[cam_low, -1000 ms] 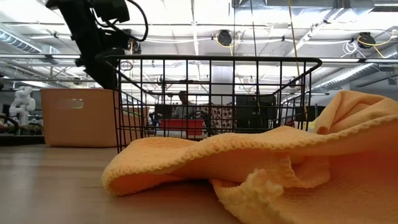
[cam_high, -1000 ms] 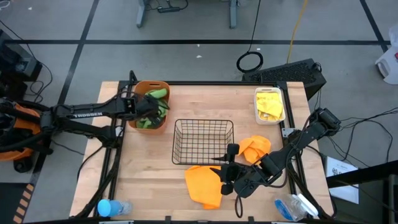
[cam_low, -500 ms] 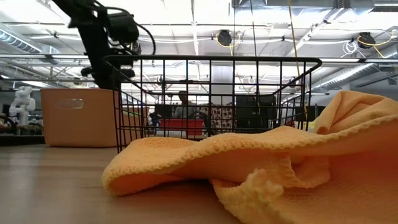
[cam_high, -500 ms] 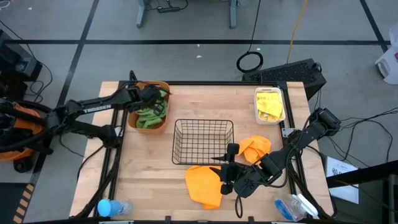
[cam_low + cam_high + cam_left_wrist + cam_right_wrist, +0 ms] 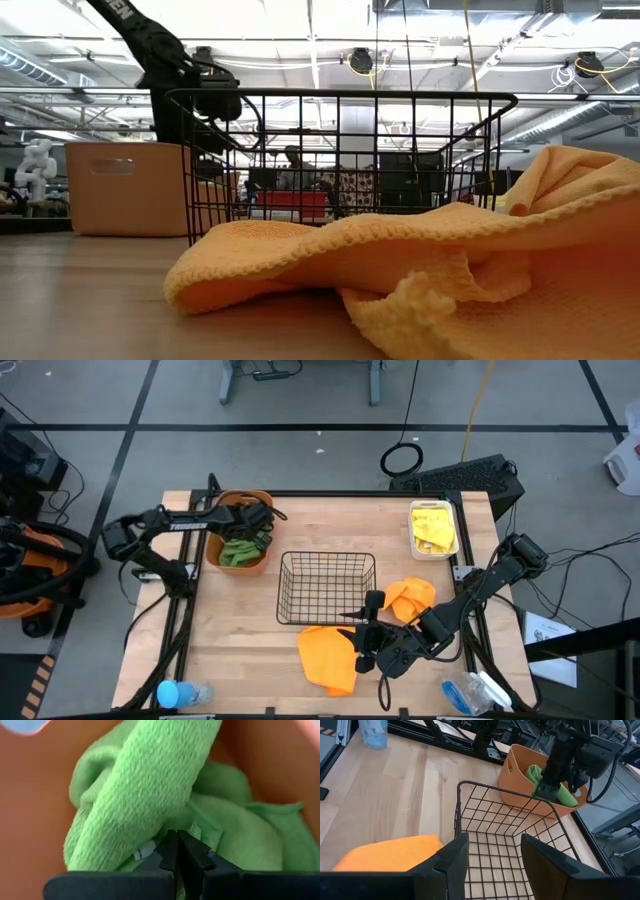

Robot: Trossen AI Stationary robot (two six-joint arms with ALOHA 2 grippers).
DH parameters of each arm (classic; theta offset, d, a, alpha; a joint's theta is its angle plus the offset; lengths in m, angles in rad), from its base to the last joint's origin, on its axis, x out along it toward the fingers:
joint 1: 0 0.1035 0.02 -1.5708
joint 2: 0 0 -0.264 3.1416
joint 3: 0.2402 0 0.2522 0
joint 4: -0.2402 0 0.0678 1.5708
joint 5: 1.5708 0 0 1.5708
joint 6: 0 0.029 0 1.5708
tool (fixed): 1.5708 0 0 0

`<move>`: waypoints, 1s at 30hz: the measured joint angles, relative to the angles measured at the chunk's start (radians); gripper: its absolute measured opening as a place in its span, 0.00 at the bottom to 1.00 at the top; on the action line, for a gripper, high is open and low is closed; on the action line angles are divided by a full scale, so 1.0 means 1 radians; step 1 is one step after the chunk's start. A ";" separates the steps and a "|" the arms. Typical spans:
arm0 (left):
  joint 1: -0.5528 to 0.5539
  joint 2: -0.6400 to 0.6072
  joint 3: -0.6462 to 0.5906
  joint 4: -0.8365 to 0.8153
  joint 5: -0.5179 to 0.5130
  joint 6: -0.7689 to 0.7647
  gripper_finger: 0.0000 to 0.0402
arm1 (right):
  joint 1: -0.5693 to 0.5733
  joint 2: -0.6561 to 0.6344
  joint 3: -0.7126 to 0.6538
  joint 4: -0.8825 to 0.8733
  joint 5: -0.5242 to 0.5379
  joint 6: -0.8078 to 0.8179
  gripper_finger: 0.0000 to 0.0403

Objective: Sort microfiber towel by color & place in baskets
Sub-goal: Put the green microfiber towel into the orange bin, then put the top orange microfiber towel into the black wire basket

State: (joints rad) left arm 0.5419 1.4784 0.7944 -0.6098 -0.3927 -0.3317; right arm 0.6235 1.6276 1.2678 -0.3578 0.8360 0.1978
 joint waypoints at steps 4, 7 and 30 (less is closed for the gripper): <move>-0.001 0.002 0.000 0.015 0.000 0.001 0.04 | 0.000 0.000 0.000 -0.005 0.000 0.011 0.42; -0.005 -0.028 0.000 0.014 -0.002 0.000 0.04 | 0.000 0.000 0.000 -0.027 0.000 0.037 0.42; -0.512 -0.460 0.013 0.108 -0.050 -0.028 0.04 | 0.000 0.000 0.000 -0.116 0.001 0.086 0.42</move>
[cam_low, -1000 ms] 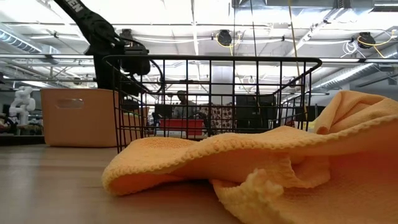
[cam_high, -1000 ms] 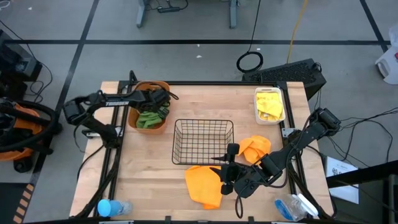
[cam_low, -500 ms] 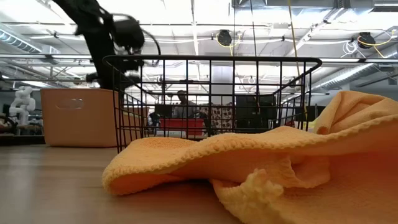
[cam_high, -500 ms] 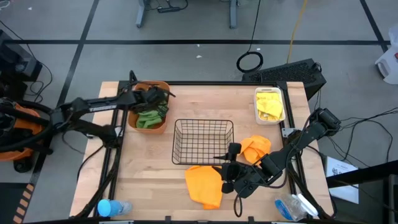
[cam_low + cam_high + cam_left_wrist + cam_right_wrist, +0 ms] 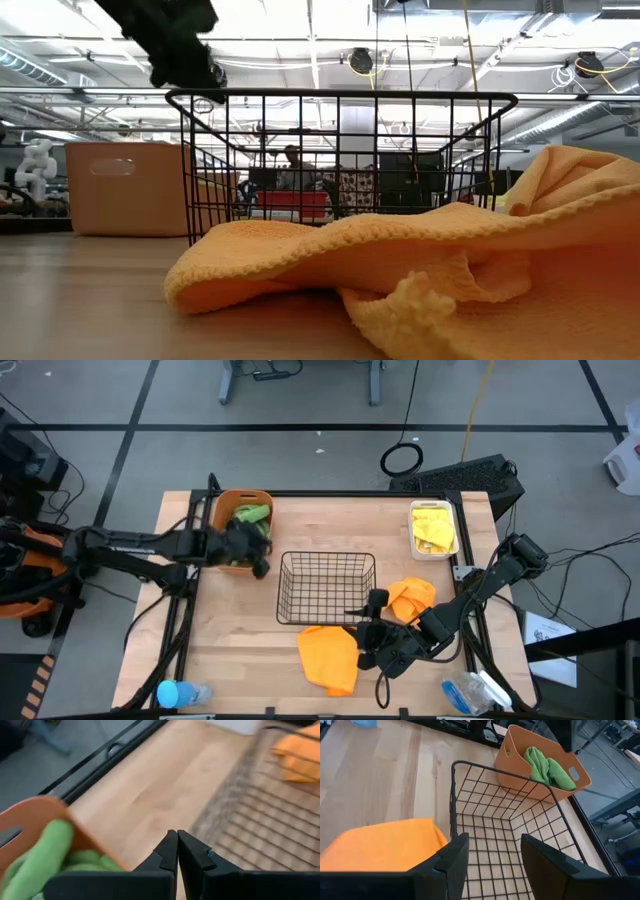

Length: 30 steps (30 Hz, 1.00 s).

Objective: Sort microfiber towel by color & place in baskets
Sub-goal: Put the top orange microfiber towel into the black wire basket

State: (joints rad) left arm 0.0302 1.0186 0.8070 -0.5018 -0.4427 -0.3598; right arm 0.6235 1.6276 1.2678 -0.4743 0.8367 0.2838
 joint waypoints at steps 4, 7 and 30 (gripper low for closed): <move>-0.150 0.005 0.000 0.047 -0.064 -0.002 0.04 | 0.000 0.000 0.000 -0.073 -0.002 0.078 0.42; -0.247 0.009 0.000 0.083 -0.106 -0.025 0.04 | 0.000 0.000 0.000 -0.180 -0.037 0.178 0.42; -0.632 0.303 0.017 0.268 -0.251 -0.185 0.04 | -0.007 -0.101 -0.054 -0.968 -0.375 0.529 0.65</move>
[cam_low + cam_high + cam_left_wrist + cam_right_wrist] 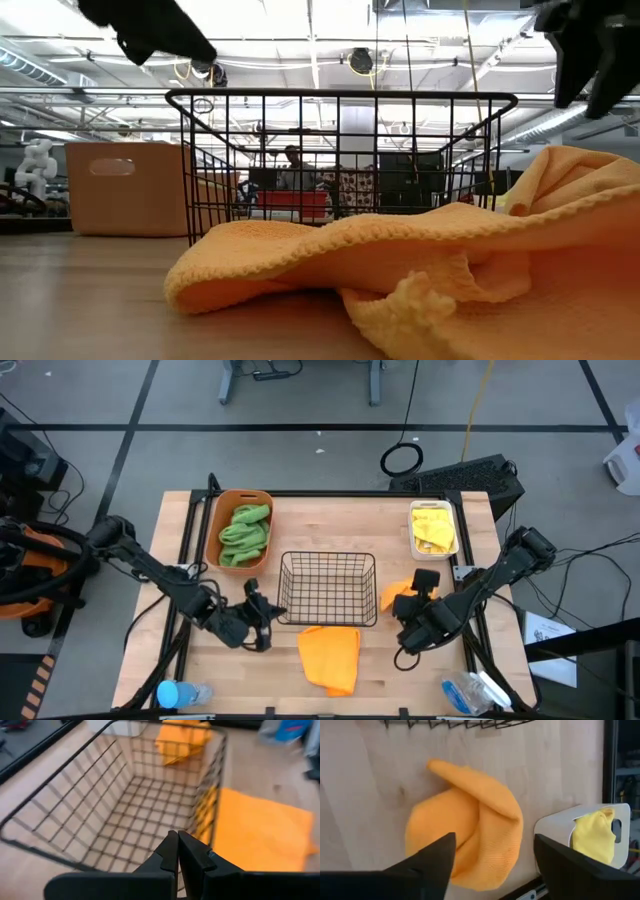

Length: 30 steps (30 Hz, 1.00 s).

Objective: Sort microfiber towel by color & place in baskets
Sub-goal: Put the top orange microfiber towel into the black wire basket

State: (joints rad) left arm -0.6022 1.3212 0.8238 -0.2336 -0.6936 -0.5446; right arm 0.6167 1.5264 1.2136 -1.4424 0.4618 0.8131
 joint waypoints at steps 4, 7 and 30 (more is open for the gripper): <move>-0.037 0.002 0.001 0.085 0.000 0.001 0.04 | 0.000 -0.023 -0.057 0.024 0.000 -0.032 0.78; -0.065 0.002 0.003 0.137 -0.003 0.006 0.04 | -0.001 -0.038 -0.101 0.055 0.008 -0.017 0.84; -0.133 0.001 0.003 0.143 -0.055 0.008 0.04 | -0.001 -0.069 -0.266 0.259 -0.019 0.075 0.92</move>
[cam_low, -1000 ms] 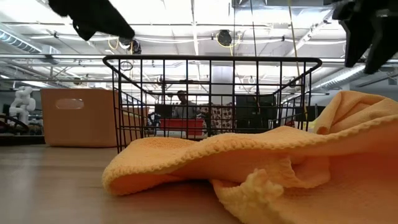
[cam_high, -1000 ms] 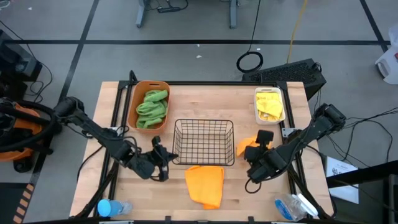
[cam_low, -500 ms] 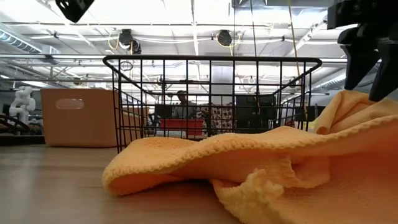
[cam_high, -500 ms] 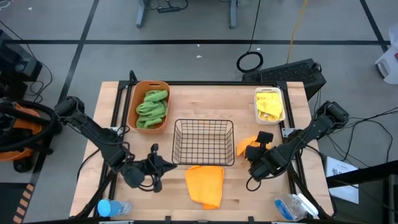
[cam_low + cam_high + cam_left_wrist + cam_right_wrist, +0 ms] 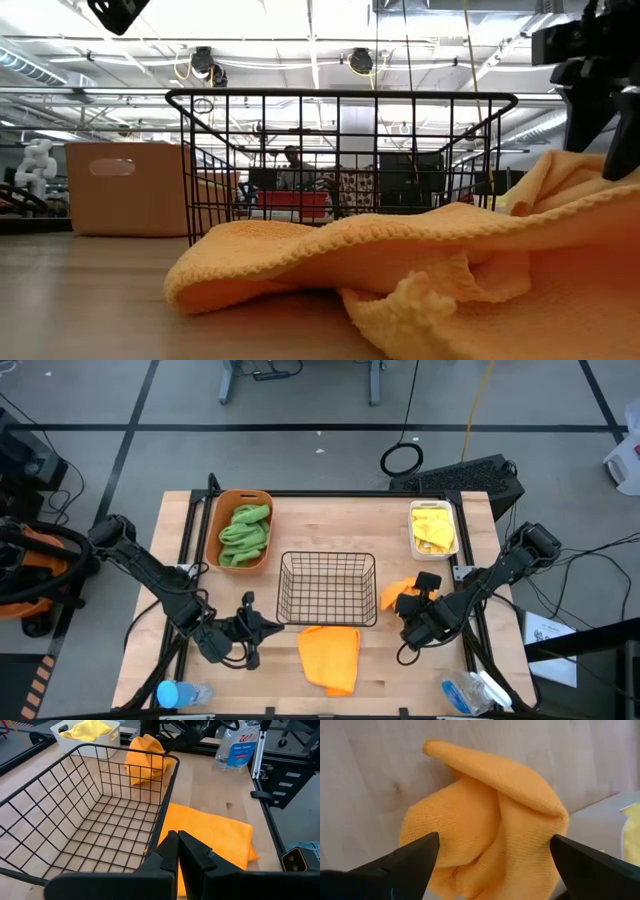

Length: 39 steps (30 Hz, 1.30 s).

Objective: Sort microfiber towel by color & place in baskets
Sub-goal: Put the top orange microfiber towel into the black wire basket

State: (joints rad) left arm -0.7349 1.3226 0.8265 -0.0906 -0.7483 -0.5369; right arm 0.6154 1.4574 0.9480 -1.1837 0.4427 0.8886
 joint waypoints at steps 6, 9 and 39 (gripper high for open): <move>0.000 0.000 0.000 0.000 0.000 0.000 0.04 | 0.002 0.000 -0.074 0.083 0.001 -0.006 0.92; 0.000 0.000 0.000 0.001 0.000 0.000 0.04 | 0.001 0.000 -0.120 0.113 0.002 0.005 0.90; 0.000 0.000 0.000 0.003 0.001 -0.006 0.04 | 0.004 0.003 -0.213 0.511 -0.082 0.008 0.01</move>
State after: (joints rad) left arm -0.7348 1.3224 0.8265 -0.0872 -0.7475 -0.5432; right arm 0.6192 1.4605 0.7355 -0.6723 0.3605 0.8963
